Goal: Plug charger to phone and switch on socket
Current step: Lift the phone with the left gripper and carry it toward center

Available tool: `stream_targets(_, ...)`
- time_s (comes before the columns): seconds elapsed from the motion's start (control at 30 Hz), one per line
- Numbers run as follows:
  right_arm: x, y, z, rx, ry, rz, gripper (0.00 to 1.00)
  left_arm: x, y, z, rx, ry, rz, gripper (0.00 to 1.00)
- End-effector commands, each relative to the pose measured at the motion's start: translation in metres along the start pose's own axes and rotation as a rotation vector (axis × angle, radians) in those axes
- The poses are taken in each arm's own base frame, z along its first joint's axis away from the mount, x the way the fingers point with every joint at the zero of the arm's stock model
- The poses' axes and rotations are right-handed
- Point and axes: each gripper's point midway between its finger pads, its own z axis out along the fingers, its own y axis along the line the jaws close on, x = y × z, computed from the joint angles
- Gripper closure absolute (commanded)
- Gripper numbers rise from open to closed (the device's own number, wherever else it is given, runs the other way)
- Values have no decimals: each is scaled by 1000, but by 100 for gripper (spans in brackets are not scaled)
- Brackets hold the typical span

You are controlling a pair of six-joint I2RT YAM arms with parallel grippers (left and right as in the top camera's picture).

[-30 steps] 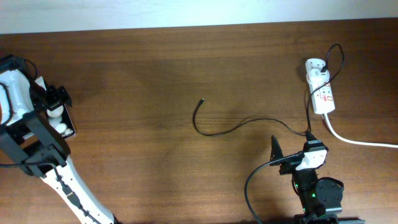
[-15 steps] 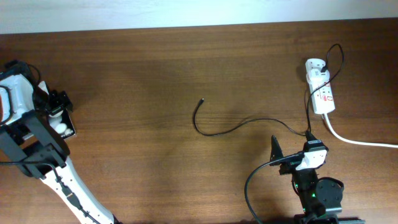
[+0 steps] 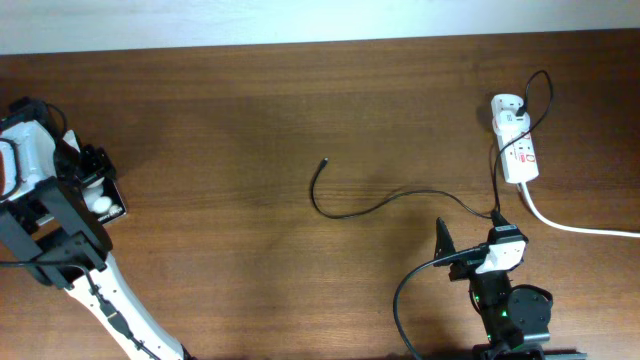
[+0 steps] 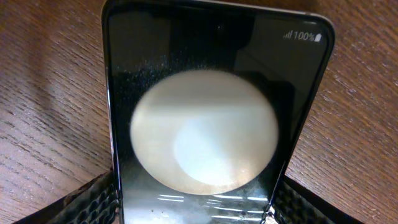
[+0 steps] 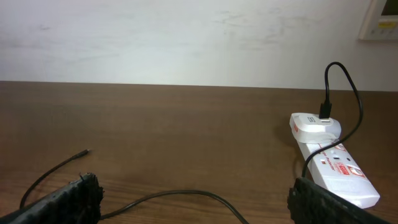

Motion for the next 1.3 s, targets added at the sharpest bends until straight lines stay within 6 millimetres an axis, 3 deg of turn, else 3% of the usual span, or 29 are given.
stream_targets(0.0, 3, 1, 0, -2, 7, 5, 1, 21, 4, 35, -20, 79, 8, 20)
stream_targets(0.23, 3, 1, 0, -1, 7, 5, 1, 23, 1, 40, 0, 84, 7, 27)
stream_targets(0.5, 3, 1, 0, -1, 7, 5, 1, 29, -22, 38, 57, 108, 24, 32)
stream_targets(0.8, 3, 1, 0, -2, 7, 5, 1, 36, -88, 29, 69, 108, 157, 34)
stream_targets(0.93, 3, 1, 0, -1, 7, 5, 1, 49, -130, 28, 83, 118, 233, 34)
stream_targets(1.27, 3, 1, 0, -2, 7, 5, 1, 88, -204, 18, 79, 154, 401, 33)
